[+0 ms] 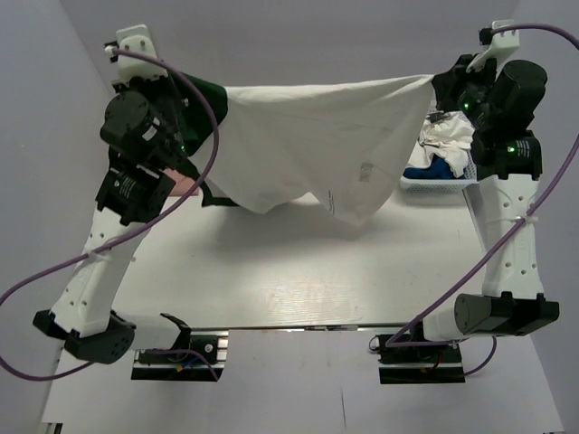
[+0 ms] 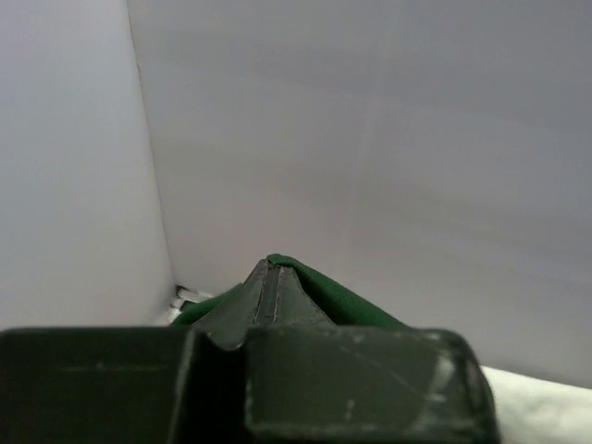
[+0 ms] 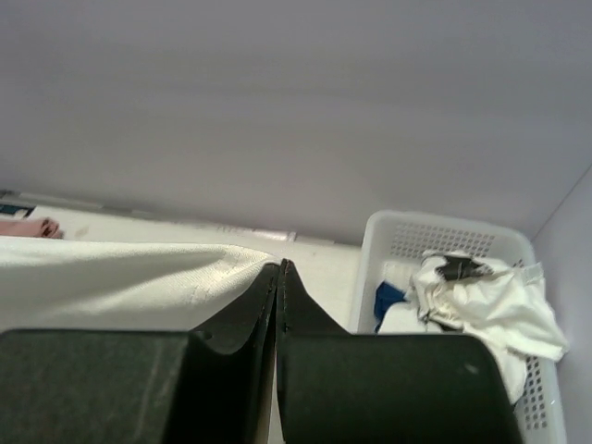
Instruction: Fold and stack the t-shirts
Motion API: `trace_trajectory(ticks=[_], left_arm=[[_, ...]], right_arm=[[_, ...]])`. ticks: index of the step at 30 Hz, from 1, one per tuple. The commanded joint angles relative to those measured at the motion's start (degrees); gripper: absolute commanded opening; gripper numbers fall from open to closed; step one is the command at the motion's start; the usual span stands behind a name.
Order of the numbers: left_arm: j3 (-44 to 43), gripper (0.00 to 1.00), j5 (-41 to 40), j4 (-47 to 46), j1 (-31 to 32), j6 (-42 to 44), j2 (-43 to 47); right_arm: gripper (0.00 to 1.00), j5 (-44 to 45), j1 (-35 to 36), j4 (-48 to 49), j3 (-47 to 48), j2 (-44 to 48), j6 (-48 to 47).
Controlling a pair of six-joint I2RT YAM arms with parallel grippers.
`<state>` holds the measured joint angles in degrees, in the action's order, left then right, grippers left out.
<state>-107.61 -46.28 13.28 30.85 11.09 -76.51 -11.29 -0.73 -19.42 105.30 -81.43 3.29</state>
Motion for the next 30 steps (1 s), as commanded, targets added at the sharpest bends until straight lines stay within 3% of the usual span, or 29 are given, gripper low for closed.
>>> trace_trajectory(ticks=[1, 9, 13, 14, 15, 16, 18, 19, 30], left_arm=[[7.0, 0.0, 3.2, 5.0, -0.5, -7.6, 2.0], [24.2, 0.0, 8.7, 14.5, -2.6, -32.0, -12.5], [29.1, 0.0, 13.5, 14.3, -4.0, -36.7, -18.7], [29.1, 0.0, 14.5, 14.3, -4.6, -36.7, -19.7], [29.6, 0.0, 14.6, 14.3, -4.6, -37.4, -21.7], [29.7, 0.0, 14.6, 14.3, -4.6, -37.4, -22.8], [29.1, 0.0, 14.6, 15.7, -4.6, -37.4, -24.6], [29.1, 0.0, 15.2, 15.7, -4.6, -38.0, -25.2], [31.4, 0.0, 14.6, 15.6, -4.6, -37.5, -25.4]], right_arm=[[0.0, -3.3, -0.3, -9.8, -1.0, -1.2, 0.9], [0.0, -10.7, 0.2, -7.0, -21.9, -9.4, 7.0], [0.0, -6.2, 2.2, -6.9, -27.1, -15.4, 6.8], [0.06, -5.3, 2.6, -7.2, -27.8, -15.9, 6.1], [0.2, -3.6, 2.8, -6.9, -29.6, -16.1, 5.9], [0.42, -1.2, 3.6, -6.9, -30.1, -16.4, 6.0], [0.64, 1.4, 4.6, -7.0, -31.2, -16.5, 5.7], [0.9, 2.8, 5.0, -6.9, -31.6, -15.7, 5.9], [0.9, 5.0, 5.6, -7.0, -44.4, -6.6, 9.5]])
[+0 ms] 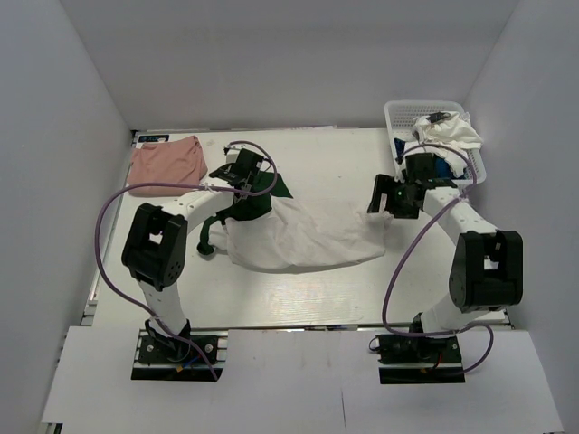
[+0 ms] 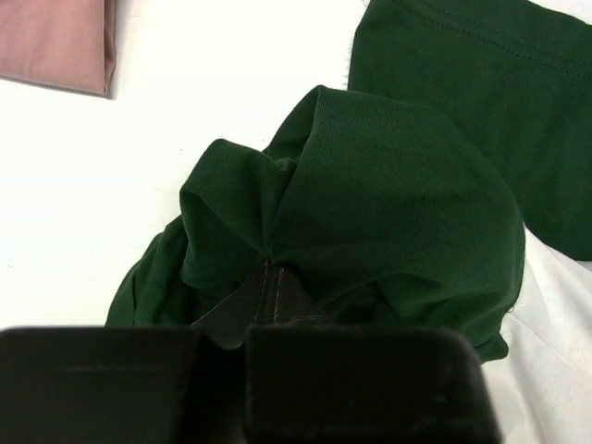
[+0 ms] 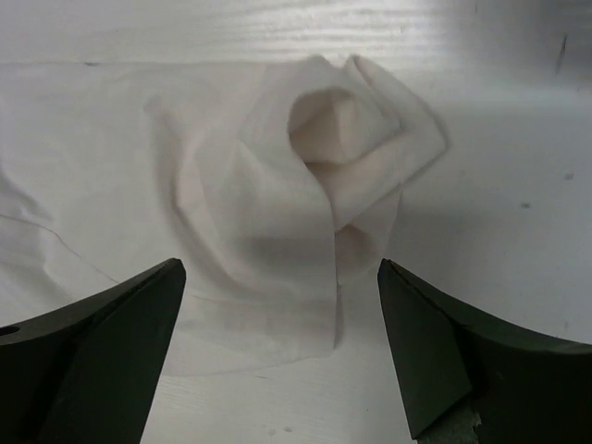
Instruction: Fold and stack the t-shirts
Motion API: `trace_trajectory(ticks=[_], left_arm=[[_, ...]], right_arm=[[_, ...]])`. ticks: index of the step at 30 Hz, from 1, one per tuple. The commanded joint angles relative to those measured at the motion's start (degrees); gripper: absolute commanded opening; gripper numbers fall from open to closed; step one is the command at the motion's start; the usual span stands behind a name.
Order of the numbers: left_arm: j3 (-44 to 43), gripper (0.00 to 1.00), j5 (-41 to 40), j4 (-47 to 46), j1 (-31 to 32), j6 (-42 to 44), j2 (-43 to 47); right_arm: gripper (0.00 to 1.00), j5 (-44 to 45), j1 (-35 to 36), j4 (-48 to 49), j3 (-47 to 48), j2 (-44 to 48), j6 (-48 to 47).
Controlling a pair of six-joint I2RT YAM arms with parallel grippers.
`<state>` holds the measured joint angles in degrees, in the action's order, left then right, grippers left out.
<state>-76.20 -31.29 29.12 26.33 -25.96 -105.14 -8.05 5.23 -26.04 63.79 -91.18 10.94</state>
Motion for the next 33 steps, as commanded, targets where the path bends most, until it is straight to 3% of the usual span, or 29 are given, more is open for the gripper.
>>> trace_trajectory(ticks=[1, 6, 19, 21, 23, 26, 33], left_arm=[[0.0, 0.0, -0.4, -0.3, 0.0, -0.4, 3.2], [1.6, 0.0, -0.4, 0.2, 0.0, 0.1, 3.7], [3.3, 0.0, 0.7, 0.2, 0.0, -0.4, 6.7], [3.3, 0.0, 0.7, 0.2, 0.0, -0.4, 6.7], [3.3, 0.0, 0.7, 0.2, 0.0, -0.4, 6.7], [3.3, 0.0, 0.7, 0.2, 0.0, -0.4, 7.2], [3.3, 0.0, 0.7, 0.2, 0.0, -0.4, 8.4]], right_arm=[[0.9, 1.3, -0.1, 0.3, -4.0, 4.6, 2.3], [0.9, -6.6, -0.2, 5.1, -14.9, 7.1, 2.2], [0.9, -9.8, -0.5, 15.4, -16.8, 0.1, 3.5], [0.85, -11.0, -0.4, 15.1, -16.6, 0.2, 3.6], [0.69, -13.4, -0.6, 14.9, -16.3, 0.9, 3.7], [0.55, -14.8, -0.6, 14.6, -16.2, 3.2, 4.1], [0.41, -13.7, -0.6, 11.2, -15.1, 6.7, 3.7]])
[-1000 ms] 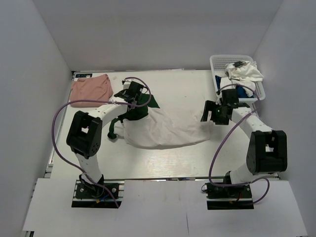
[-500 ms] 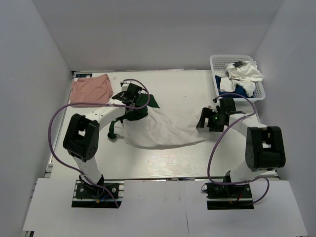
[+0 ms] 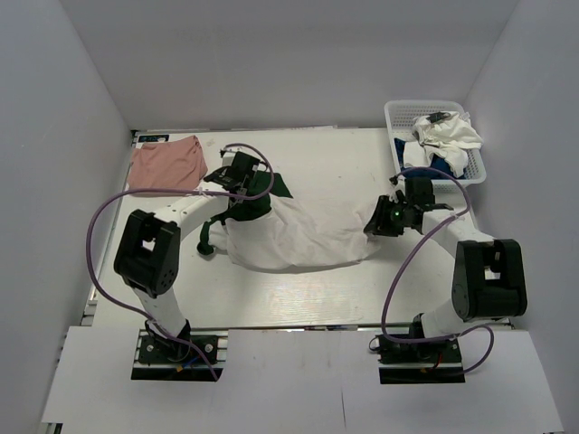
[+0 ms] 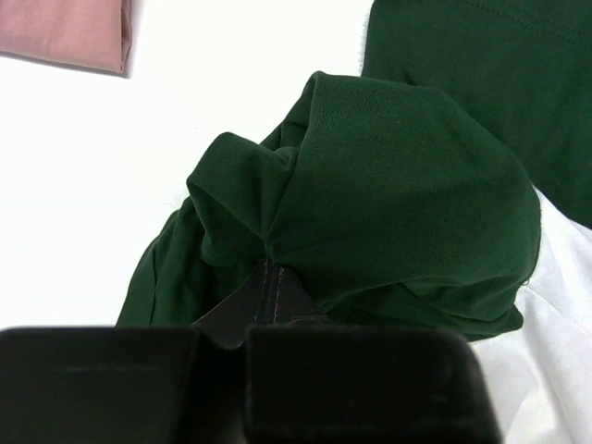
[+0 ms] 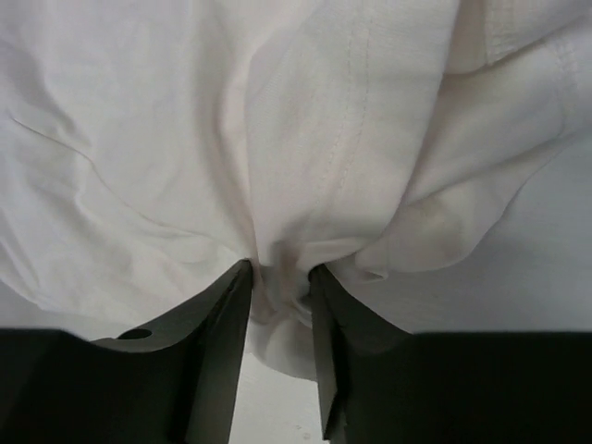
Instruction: Fold and stack the t-shirts
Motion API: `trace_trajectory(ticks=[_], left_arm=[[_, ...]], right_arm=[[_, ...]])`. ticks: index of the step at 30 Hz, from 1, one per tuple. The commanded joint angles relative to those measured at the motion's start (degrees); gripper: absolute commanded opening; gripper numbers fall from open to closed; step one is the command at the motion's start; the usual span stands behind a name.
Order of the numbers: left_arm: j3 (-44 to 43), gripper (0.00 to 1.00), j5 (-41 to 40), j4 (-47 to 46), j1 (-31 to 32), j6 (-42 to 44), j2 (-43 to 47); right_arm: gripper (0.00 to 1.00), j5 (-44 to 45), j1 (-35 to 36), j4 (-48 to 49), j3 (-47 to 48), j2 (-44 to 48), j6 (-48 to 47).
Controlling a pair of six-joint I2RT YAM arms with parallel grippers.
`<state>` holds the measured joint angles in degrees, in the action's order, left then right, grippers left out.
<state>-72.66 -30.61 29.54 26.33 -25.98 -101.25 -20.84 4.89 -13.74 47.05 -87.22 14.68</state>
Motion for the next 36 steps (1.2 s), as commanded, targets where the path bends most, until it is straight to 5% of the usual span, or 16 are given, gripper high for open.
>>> trace_trajectory(ticks=[1, 6, 21, 36], left_arm=[[-0.2, 0.0, 0.0, -0.2, 0.0, -0.4, 4.5], [-0.2, 0.0, 0.0, -0.2, 0.0, -0.4, 5.0], [-4.5, 0.0, -3.6, -0.1, 0.0, 2.8, 13.3], [-30.3, 0.0, -22.8, -14.6, 0.0, 31.0, 20.9]], right_arm=[[0.36, -0.6, -0.2, -1.5, 1.6, 3.6, 0.1], [0.0, -1.9, -0.3, -1.0, 1.8, 4.0, -0.2], [0.0, 2.5, -0.3, 2.5, 7.5, 15.8, 1.3], [0.0, 20.3, -1.1, 4.7, 36.8, 17.8, -6.7]])
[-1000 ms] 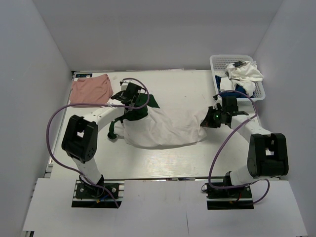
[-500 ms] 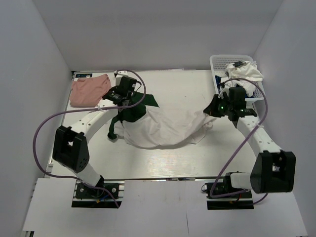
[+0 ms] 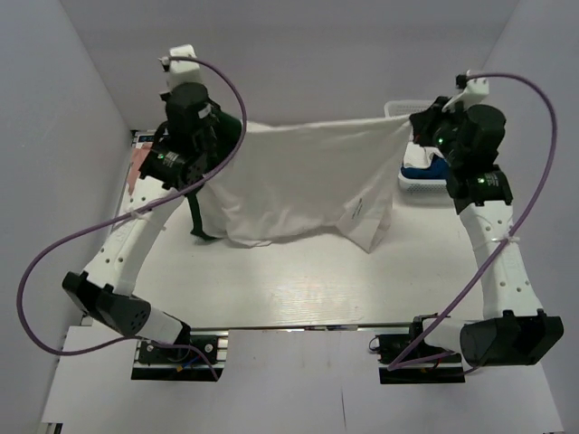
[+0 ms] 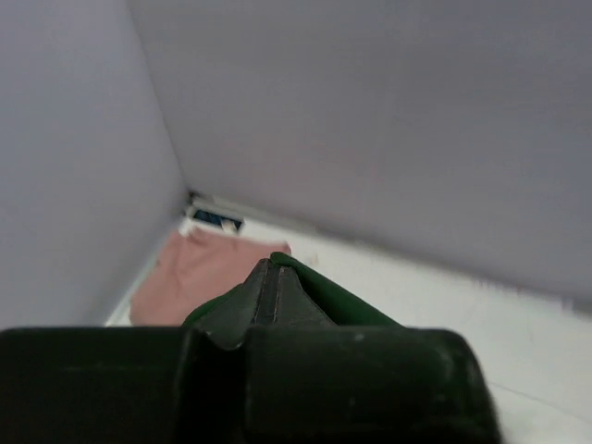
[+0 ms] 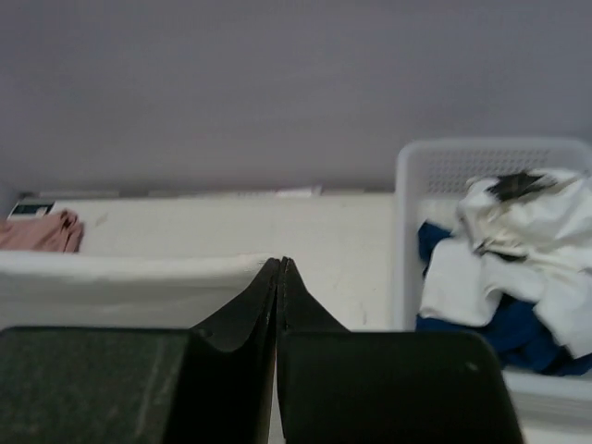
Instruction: Fold and stack the t-shirts
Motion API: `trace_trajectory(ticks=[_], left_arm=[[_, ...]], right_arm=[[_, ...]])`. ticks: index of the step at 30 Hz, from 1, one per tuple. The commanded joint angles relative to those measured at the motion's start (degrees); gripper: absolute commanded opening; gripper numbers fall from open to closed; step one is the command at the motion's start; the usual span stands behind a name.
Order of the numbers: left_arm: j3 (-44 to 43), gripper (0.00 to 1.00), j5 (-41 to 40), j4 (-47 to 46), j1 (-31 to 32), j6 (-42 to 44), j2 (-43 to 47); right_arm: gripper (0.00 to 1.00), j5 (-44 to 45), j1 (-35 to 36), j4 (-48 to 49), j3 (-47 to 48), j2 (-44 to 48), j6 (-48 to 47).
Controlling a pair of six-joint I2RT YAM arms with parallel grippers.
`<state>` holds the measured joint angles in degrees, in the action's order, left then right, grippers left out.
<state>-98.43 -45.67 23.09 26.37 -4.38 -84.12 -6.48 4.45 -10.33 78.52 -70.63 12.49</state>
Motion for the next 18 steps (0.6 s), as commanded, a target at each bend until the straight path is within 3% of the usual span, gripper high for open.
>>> trace_trajectory(ticks=[1, 5, 7, 13, 18], left_arm=[[-5.2, 0.0, -8.9, -10.2, -0.1, 11.7, 3.8], [-7.3, 0.0, -14.4, -21.8, -0.1, 26.9, 4.4], [-8.1, 0.0, -14.4, -26.8, -0.1, 30.6, 4.4], [-16.1, 0.0, -10.2, -27.6, -0.1, 32.3, -0.4], [-16.1, 0.0, -4.7, -39.2, -0.1, 37.1, -5.1]], right_arm=[[0.0, 9.7, -1.0, 0.9, 8.0, 1.1, -5.0], [0.0, 15.9, -1.4, 0.0, 12.5, 0.1, -7.8], [0.0, 16.3, -2.2, 0.0, 14.5, -0.6, -9.2], [0.0, 8.2, -2.3, -0.3, 23.2, -6.9, -8.5], [0.0, 5.3, -2.3, 1.8, 31.8, -15.6, -7.7]])
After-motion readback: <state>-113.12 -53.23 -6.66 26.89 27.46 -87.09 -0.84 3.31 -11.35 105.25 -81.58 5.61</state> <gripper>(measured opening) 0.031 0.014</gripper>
